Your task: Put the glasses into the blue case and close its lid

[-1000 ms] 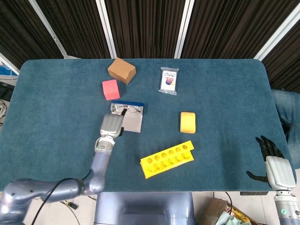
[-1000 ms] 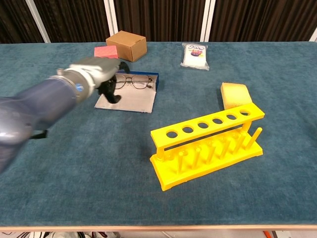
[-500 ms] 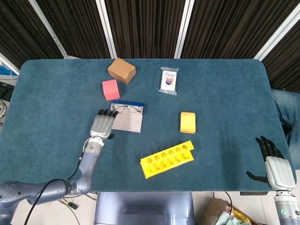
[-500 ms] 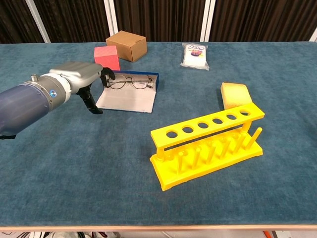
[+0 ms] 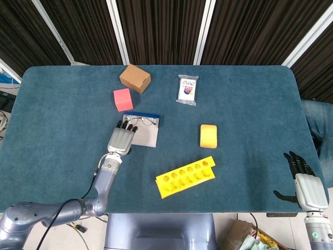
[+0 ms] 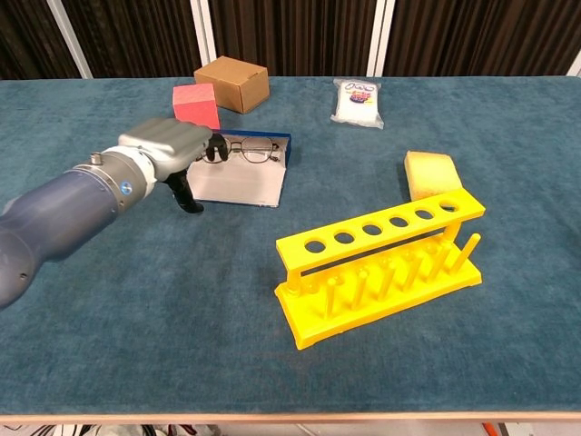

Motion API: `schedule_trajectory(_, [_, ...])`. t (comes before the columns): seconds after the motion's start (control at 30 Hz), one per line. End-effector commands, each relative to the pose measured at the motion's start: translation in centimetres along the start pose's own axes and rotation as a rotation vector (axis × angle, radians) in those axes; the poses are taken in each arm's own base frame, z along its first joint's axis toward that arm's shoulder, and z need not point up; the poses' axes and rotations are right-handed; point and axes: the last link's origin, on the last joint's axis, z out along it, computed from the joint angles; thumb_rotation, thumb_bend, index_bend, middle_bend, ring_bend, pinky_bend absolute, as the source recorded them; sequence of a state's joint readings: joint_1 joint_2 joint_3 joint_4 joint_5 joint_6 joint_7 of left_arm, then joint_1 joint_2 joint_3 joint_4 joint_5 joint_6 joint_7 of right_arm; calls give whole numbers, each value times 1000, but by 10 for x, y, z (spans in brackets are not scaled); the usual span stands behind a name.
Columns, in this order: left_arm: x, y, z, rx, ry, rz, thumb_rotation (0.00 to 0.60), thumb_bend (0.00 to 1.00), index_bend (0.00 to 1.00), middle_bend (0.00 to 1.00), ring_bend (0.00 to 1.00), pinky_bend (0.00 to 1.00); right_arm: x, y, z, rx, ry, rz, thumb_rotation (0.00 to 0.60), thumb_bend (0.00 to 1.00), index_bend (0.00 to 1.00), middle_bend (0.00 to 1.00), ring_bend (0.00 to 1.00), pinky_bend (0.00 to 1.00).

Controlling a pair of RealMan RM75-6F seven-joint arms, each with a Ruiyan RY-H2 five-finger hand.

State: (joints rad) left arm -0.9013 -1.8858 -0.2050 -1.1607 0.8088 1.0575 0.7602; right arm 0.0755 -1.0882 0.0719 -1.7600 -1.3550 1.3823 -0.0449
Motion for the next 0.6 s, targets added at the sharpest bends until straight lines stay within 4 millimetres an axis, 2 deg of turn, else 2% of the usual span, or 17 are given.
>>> schedule_trajectory(0.03, [-1,4,2,-2,1,12,600,189,238,238,80,104,0,0,0,-1,0,1,600,0,0,0,0,176])
schedule_trajectory(0.23, [-2,6,3,-3,2,16,600,189,202,165,80,104,0,0,1,-2,-2,2,600,0,0,0,0,176])
schedule_trajectory(0.6, [-3,8,6,-3,6,22,600,189,179,170,68,97,0,0,1,-4,-4,4,600,0,0,0,0,176])
